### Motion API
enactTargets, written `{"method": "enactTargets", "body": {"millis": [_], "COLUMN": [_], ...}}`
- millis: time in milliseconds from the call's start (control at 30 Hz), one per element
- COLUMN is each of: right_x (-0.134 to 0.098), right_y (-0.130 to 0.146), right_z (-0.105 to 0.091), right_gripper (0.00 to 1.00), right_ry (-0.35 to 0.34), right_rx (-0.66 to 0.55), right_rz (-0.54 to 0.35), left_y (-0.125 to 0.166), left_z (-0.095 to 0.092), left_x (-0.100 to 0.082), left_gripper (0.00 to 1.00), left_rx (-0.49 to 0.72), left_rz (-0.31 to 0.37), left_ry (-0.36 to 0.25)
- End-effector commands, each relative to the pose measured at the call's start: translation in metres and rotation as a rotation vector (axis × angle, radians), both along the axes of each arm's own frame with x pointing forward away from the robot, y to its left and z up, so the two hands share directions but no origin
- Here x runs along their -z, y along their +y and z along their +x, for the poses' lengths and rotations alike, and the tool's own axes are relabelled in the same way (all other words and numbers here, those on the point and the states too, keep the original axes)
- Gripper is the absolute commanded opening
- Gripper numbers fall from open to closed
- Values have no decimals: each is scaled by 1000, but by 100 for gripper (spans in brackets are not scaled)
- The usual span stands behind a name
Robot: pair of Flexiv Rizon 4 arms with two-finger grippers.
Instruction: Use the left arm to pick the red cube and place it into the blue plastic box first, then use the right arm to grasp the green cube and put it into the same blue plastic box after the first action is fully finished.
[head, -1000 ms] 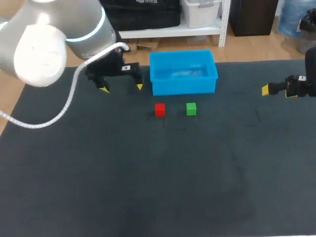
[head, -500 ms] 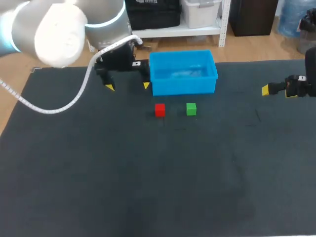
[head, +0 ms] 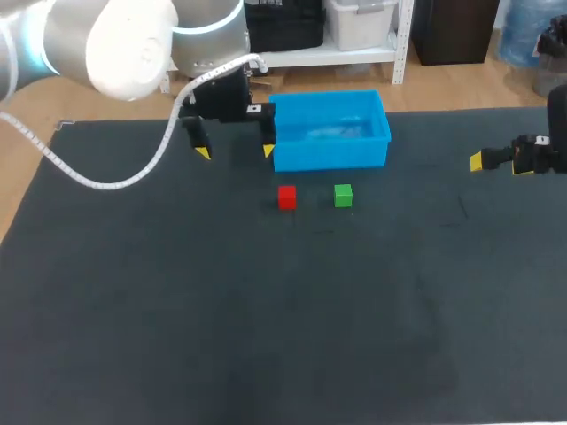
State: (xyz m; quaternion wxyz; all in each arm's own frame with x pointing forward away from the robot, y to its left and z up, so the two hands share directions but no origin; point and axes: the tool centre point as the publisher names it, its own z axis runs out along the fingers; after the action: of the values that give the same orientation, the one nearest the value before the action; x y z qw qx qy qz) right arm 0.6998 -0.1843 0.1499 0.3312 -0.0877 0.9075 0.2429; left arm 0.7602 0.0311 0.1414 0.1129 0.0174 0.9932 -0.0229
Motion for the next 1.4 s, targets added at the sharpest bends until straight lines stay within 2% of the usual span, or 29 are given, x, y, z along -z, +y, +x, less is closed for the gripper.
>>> {"method": "enactTargets", "body": {"millis": [33,433,1167,1400], "right_x": [0,0,0,0], "right_y": [0,0,0,0], "right_z": [0,0,0,0], "right_gripper": [100,100,100,100], "right_ry": [1,1,1,1], "right_rx": [-1,-1,-1,-1], "right_rz": [0,0,0,0], "left_y": [-5,-18,-45,-53], "left_z": [10,23,40,40], "left_x": [2,5,25,31], "left_gripper": [100,100,100,100], "left_rx": [0,12,39,39], "left_rz": [6,19,41,43], "left_ry": [16,33,67,76]}}
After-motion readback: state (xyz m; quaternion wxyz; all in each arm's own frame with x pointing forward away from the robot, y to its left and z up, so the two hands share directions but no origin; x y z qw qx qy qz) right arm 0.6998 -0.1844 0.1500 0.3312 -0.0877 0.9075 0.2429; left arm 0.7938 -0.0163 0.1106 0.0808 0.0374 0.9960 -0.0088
